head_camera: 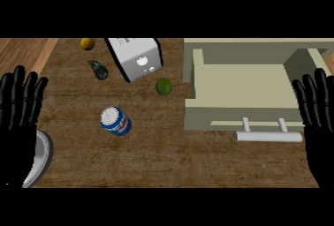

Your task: Pick up the can, place it into the drawer and close the drawer

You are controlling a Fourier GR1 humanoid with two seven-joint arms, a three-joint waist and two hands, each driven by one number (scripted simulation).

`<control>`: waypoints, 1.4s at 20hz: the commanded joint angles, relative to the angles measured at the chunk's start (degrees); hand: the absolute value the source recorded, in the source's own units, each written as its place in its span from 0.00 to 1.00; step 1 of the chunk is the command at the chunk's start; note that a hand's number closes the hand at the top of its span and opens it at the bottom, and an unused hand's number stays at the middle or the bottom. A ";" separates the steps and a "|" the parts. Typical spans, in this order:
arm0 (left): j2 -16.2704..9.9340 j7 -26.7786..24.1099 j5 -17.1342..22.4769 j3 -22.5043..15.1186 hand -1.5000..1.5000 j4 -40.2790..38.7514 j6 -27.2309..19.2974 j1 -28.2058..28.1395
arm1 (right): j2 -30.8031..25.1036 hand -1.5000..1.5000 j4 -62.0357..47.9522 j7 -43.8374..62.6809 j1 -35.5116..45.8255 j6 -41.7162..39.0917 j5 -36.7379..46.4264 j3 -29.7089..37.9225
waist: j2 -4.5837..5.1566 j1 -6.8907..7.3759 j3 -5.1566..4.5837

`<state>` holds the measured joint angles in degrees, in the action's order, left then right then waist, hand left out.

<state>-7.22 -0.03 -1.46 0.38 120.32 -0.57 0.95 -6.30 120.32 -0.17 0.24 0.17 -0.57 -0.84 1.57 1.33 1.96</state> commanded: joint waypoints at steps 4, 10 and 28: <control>6.97 3.70 -15.31 -2.80 0.00 -0.31 -16.74 -1.96 | -0.54 0.00 -0.39 1.62 2.66 -0.50 -3.07 2.42 | -1.60 -1.27 -1.88; 7.16 17.82 -15.17 -3.85 0.00 -2.14 -37.02 -9.10 | 2.17 0.00 -4.41 8.82 -3.96 4.75 -0.69 3.50 | -1.50 -1.24 -1.89; 7.22 44.25 -40.82 -20.67 0.00 -7.28 -54.52 0.10 | -0.14 0.00 2.07 10.08 -11.00 -0.65 -5.77 8.85 | -1.62 -1.69 -1.95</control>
<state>-0.04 42.55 -43.00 -19.85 115.78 -51.45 0.47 -5.97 119.73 10.31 -6.70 1.88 -3.98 6.50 -0.03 -0.23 0.03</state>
